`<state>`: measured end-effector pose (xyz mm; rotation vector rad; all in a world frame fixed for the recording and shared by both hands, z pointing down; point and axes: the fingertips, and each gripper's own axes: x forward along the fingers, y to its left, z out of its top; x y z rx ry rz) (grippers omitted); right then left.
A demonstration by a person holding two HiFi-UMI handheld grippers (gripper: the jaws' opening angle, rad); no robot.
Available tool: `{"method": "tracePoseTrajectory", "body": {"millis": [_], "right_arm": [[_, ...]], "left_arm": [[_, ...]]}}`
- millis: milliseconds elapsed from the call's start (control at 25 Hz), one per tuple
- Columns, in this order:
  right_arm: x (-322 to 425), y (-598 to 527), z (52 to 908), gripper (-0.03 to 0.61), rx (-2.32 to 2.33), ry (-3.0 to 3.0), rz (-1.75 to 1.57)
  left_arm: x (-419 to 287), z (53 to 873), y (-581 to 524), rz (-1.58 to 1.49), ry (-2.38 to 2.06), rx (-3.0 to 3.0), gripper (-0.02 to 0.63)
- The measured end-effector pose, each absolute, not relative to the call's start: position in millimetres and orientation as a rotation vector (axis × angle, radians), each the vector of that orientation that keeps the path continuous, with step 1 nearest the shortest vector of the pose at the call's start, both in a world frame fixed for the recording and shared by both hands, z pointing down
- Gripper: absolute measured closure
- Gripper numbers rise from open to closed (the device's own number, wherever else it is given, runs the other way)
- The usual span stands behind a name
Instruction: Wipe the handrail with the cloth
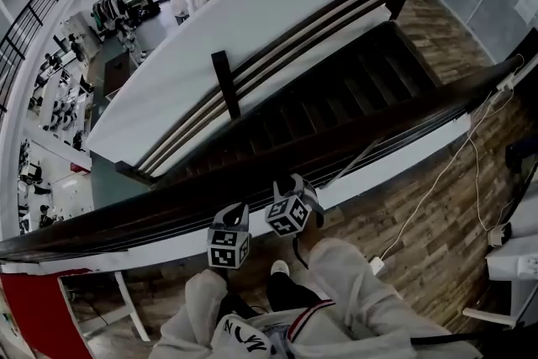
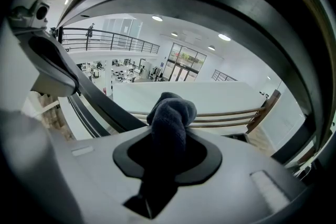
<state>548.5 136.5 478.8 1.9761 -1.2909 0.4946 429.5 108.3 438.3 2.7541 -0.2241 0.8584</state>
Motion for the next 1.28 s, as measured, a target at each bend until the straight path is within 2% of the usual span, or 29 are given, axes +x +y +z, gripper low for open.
{"method": "tracePoseTrajectory", "body": {"millis": [1280], "right_arm": [[696.2,239.8,476.1,0.488,2.049,-1.038,0.518]], "left_arm": [[513.9,444.2,191.8,0.902,0.092,2.771,0.611]]}}
